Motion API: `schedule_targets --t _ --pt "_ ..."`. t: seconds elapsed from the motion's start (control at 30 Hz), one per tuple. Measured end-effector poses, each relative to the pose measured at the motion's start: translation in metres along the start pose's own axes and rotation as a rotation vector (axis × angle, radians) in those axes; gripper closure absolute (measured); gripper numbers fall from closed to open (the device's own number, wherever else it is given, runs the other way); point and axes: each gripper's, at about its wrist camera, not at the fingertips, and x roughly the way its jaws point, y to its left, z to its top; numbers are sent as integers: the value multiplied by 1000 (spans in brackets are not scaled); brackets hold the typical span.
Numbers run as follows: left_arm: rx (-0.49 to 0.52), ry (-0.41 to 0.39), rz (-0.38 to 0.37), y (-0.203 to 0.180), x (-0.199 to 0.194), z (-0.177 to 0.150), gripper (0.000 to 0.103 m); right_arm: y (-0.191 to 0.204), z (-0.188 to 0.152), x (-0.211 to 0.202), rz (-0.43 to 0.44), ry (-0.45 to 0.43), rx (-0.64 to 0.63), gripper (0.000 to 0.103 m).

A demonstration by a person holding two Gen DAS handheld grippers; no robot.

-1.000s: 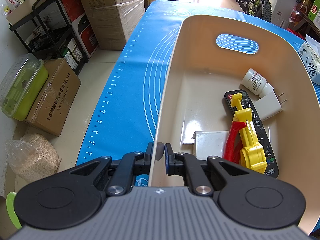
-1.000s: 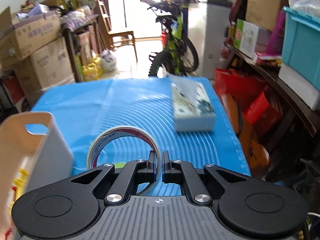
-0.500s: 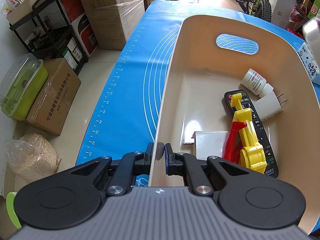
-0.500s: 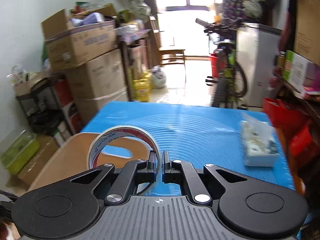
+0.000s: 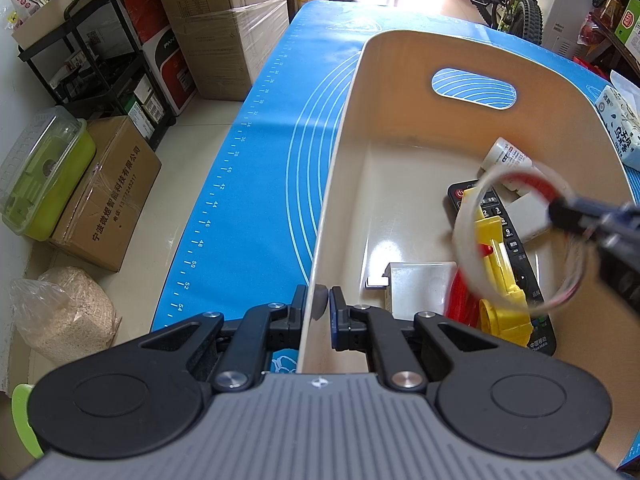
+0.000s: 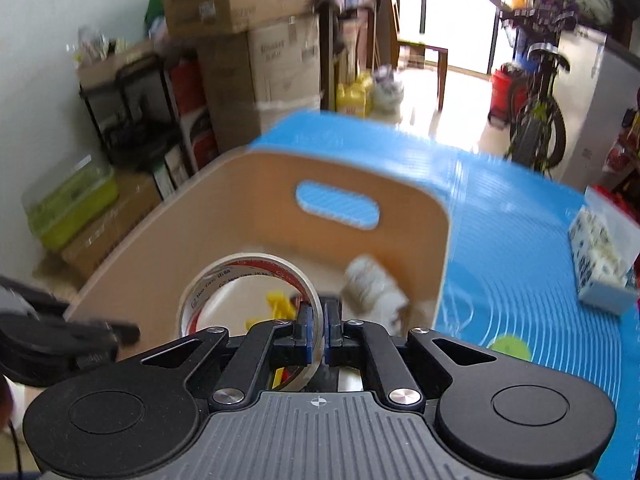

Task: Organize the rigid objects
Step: 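Carry the tape roll with the right gripper and release it into the bin, then move the right gripper to the green round tin and grasp it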

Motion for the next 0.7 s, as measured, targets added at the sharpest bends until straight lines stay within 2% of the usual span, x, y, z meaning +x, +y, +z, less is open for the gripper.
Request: schedule_targets --t 0.1,0.17,0.23,0.3,0.5,0.7 --pt "0 0 0 0 0 0 91 3 -5 2 4 12 -18 85" --pt "1 0 1 0 0 0 91 2 -4 -1 9 10 -18 73" --pt "0 0 2 -1 0 0 91 -2 -2 -7 17 -3 -5 57" --pt "1 0 2 -1 0 0 91 -8 0 -18 19 -38 11 49" --pt "0 1 1 -1 0 0 91 -38 10 -53 -12 -139 65 41" --pt "0 1 2 -1 0 0 91 -78 11 -70 -115 -199 96 37"
